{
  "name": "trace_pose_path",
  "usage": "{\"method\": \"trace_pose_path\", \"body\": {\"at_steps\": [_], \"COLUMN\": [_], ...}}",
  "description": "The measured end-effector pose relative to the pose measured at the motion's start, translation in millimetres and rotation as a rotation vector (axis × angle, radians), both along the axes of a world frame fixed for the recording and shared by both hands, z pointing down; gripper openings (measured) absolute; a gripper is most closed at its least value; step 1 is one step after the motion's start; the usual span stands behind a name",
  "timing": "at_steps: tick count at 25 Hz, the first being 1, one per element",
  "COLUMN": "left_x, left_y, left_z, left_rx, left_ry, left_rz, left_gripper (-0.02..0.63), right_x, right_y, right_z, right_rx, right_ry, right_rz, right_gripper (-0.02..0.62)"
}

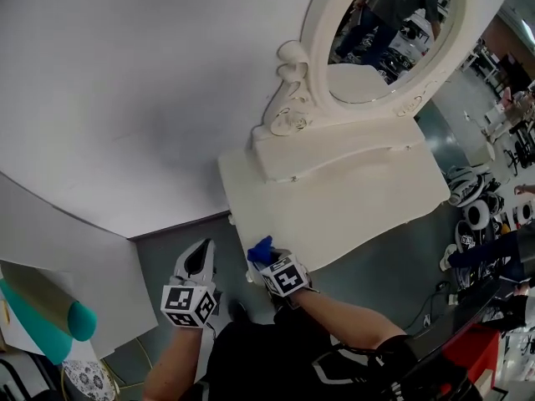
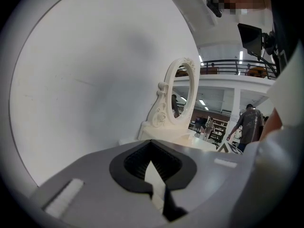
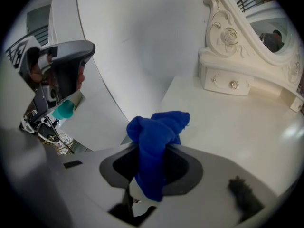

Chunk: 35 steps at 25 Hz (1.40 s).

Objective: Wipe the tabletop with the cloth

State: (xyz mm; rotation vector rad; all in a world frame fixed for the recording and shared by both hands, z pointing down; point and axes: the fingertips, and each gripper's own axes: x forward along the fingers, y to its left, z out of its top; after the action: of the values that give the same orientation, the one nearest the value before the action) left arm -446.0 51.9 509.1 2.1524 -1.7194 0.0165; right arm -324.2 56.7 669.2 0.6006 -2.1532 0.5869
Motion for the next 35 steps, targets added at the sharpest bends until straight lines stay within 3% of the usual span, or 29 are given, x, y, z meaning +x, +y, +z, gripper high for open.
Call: {"method": "trace_pose_path", "body": {"at_steps": [6, 9, 14, 18, 24, 29, 35], "left_x": [9.4, 11.0, 13.3, 10.5, 6.3, 3.5, 18.2], "left_y": [7.8, 8.6, 11.2, 14.8, 20.5, 22.9, 13.2], "left_z": [-2.0, -4.1, -9.1, -13.9, -17.4, -14.6, -21.4], "left_rx": [-0.003, -0.001, -0.002, -0.01, -0.039, -0.048, -0.018], "left_ry": [0.02, 0.014, 0.006, -0.012, -0.044, -0.047, -0.029], "left_rz": [-0.009, -0.012, -0.034, -0.069, -0.118, -0.117, -0.062], "left_gripper": [0.008, 0.008, 0.008, 0.008, 0.008, 0.008, 0.008], "right_x": [19.5, 23.6, 11.5, -7.8, -34.9, -37.3, 3.2], "right_y": [44.3, 42.5, -35.0, -121.2, -188.0, -181.2, -124.4], "right_z": [-1.6, -5.7, -26.3, -33.1, -6.6, -0.9, 1.8], "right_rx": [-0.047, -0.076, 0.024, 0.113, 0.121, 0.144, 0.067], "right_ry": [0.03, 0.004, -0.067, -0.06, -0.009, 0.02, 0.034], "right_rz": [-0.062, -0.05, 0.006, 0.043, 0.042, 0.003, 0.006], "right_gripper": [0.133, 0.133, 0.133, 0.133, 0.133, 0.133, 0.133]}}
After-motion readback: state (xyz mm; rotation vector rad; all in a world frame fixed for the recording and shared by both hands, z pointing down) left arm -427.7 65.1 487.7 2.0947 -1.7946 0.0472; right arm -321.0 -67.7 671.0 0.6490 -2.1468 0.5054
